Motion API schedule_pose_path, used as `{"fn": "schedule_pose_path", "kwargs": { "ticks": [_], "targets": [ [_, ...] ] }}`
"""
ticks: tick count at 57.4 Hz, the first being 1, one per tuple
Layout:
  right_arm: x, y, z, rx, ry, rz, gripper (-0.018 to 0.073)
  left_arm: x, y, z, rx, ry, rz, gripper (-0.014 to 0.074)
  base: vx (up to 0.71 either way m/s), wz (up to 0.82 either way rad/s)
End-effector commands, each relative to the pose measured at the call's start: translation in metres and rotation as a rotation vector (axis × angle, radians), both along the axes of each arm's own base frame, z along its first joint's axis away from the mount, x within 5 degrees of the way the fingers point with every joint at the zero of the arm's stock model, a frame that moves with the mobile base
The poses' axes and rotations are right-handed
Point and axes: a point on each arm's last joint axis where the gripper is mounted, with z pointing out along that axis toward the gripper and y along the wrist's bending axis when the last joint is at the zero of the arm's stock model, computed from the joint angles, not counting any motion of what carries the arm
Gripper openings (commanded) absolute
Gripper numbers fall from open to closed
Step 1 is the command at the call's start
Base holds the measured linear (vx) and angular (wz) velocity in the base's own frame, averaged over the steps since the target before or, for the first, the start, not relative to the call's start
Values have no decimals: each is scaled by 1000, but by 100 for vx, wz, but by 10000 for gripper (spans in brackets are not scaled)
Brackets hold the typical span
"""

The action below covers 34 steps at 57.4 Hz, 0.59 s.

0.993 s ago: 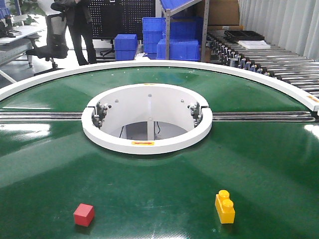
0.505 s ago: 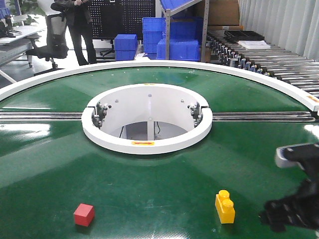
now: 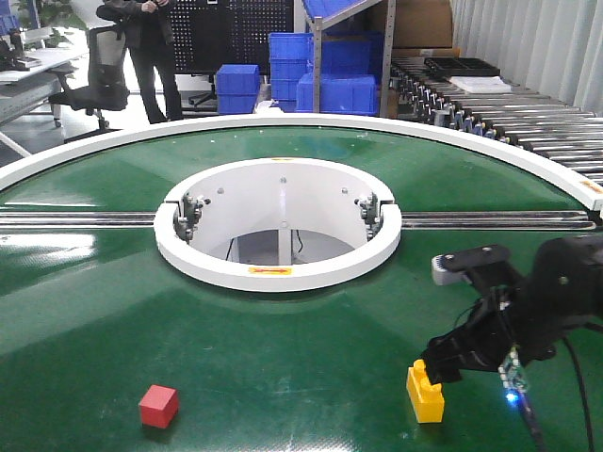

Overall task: Pick red and yellow blocks into blue bin
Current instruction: 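Lower the right gripper onto the yellow brick and close it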

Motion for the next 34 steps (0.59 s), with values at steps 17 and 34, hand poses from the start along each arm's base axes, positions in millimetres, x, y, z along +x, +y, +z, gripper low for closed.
{"fn": "schedule_pose_path", "kwargs": {
  "ticks": [17,34],
  "targets": [
    [50,17,-8,25,-58,-96,617,5,0,13,2,-86,-2,533,0,0],
    [73,21,-37,38,10,-160,577,5,0,13,2,-86,-2,533,0,0]
  ]
}}
